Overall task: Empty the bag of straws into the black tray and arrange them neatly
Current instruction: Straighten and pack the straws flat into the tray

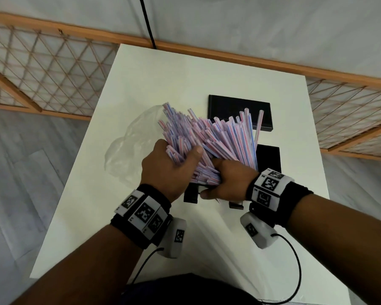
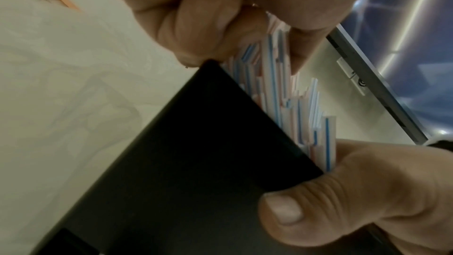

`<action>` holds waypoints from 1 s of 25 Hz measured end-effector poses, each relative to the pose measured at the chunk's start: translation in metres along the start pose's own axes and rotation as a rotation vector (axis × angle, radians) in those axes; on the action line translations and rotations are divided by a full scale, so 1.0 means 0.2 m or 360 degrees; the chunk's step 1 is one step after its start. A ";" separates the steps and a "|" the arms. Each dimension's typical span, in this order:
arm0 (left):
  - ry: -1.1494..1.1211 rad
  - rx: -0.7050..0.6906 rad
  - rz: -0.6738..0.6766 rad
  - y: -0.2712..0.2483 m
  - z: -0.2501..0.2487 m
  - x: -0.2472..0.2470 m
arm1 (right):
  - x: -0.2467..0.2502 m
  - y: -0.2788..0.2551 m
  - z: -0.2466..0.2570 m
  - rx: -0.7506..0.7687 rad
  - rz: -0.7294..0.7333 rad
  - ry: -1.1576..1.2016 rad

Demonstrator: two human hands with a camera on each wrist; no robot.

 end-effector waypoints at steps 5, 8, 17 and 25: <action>-0.0179 0.0013 0.0020 -0.01 -0.02 0.00 | 0.00 0.03 0.01 0.0168 -0.0008 -0.0029; -0.0290 -0.0082 -0.0014 0.01 -0.03 0.00 | 0.03 0.00 0.02 0.0277 -0.0259 0.0064; -0.0398 -0.0036 0.0080 0.03 0.03 0.02 | 0.06 -0.23 -0.08 0.0239 -0.0613 -0.0138; -0.0835 0.0274 0.0171 0.02 0.04 -0.10 | 0.10 -0.22 -0.11 0.0063 -0.0063 -0.0318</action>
Point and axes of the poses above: each hand's wrist, its own y-axis towards the middle knuckle, its own x-axis out of the back of the hand, z = x × y, the point moved 1 cm from there along y, towards the middle knuckle, and after that the axes turned 10 degrees about -y, right-handed, at the moved point
